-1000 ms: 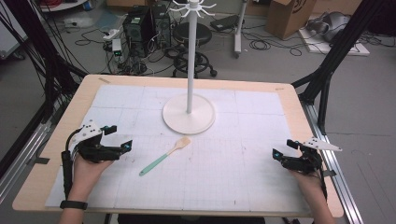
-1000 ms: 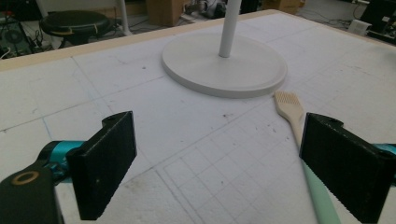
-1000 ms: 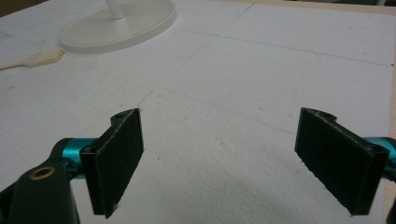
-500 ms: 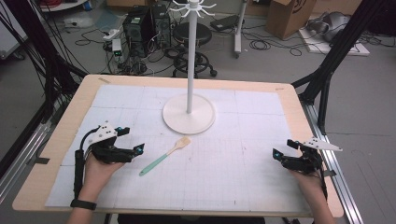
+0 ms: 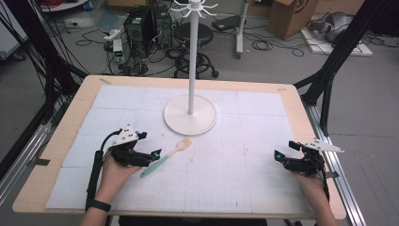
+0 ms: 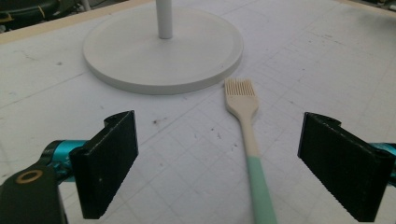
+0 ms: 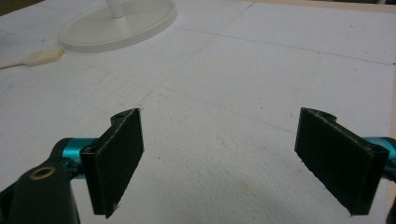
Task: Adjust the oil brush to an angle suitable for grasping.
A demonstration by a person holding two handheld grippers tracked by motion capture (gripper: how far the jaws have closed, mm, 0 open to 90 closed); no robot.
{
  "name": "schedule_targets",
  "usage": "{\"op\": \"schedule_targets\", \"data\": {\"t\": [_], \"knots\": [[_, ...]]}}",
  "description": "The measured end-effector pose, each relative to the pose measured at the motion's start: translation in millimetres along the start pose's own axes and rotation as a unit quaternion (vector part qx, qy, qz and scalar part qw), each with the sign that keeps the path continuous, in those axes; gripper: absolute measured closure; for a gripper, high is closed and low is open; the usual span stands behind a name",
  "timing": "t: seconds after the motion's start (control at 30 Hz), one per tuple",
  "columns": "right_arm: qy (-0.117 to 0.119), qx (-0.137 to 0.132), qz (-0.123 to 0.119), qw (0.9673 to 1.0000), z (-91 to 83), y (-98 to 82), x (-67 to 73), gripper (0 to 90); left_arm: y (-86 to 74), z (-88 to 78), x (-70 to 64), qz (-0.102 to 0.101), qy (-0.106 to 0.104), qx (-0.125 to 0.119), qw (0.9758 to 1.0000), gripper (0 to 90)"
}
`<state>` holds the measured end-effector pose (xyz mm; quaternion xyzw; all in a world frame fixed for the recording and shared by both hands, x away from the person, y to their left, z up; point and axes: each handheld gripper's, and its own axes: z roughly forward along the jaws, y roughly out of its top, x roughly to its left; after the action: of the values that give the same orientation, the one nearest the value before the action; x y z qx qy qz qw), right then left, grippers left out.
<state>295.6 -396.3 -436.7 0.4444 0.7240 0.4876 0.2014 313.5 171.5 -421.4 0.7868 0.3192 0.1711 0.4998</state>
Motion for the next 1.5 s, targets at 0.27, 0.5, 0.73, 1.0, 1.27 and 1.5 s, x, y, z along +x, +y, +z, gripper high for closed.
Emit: {"op": "schedule_targets", "data": {"t": [0.27,0.5,0.73,1.0,1.27,1.5], "knots": [[0.001,0.001,-0.001,1.0000,0.4,-0.1,-0.2,14.3,2.4,20.1,-12.8,0.005,-0.010,0.021,0.9997,14.1],[0.001,0.003,0.003,1.0000,0.0,-0.2,0.1,14.4,2.3,33.4,-19.1,0.012,-0.003,0.049,0.9987,19.3],[0.000,0.002,0.002,1.0000,0.1,-0.2,0.0,14.4,0.4,41.1,-22.6,0.016,0.003,0.075,0.9970,31.5],[0.000,0.000,0.000,1.0000,0.0,-0.1,-0.9,14.4,-1.9,46.2,-23.4,0.013,0.004,0.104,0.9944,49.2],[0.001,0.002,0.003,1.0000,0.2,-0.1,-0.3,14.7,-3.9,49.4,-23.1,0.016,0.000,0.119,0.9927,63.9],[0.001,0.000,-0.001,1.0000,-0.4,0.0,-0.5,15.0,-3.0,52.0,-32.1,0.036,0.011,0.123,0.9917,78.2]]}}
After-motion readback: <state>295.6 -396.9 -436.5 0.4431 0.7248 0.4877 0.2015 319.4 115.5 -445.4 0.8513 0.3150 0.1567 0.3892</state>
